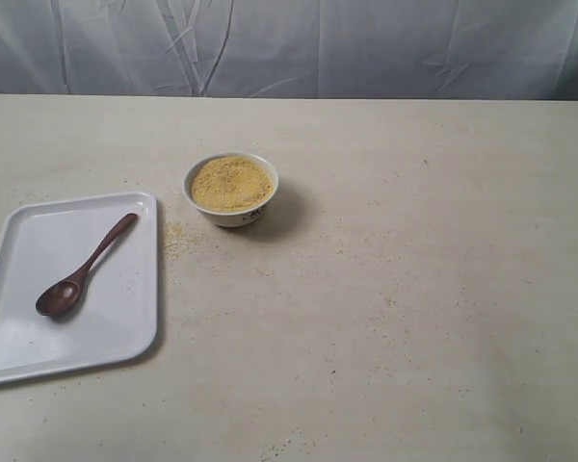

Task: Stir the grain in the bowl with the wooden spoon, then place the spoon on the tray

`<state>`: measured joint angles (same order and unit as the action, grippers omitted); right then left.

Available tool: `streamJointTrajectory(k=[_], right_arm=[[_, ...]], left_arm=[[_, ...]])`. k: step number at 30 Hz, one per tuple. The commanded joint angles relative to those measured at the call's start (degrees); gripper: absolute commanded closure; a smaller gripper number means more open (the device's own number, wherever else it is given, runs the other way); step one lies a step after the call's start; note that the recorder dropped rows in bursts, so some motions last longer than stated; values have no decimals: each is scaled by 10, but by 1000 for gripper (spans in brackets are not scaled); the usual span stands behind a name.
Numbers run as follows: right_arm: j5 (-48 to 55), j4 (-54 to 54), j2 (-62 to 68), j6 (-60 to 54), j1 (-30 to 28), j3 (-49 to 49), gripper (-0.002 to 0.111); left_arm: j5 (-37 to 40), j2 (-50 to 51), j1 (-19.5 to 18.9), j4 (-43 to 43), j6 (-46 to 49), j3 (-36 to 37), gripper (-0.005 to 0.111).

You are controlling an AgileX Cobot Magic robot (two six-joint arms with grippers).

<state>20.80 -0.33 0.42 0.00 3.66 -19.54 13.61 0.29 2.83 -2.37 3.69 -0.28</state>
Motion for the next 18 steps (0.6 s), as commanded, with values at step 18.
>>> streamJointTrajectory(k=[18], right_arm=[[-17, 19, -4, 0, -2, 195, 107]], left_arm=[[1, -3, 4, 0, 0, 3, 107]])
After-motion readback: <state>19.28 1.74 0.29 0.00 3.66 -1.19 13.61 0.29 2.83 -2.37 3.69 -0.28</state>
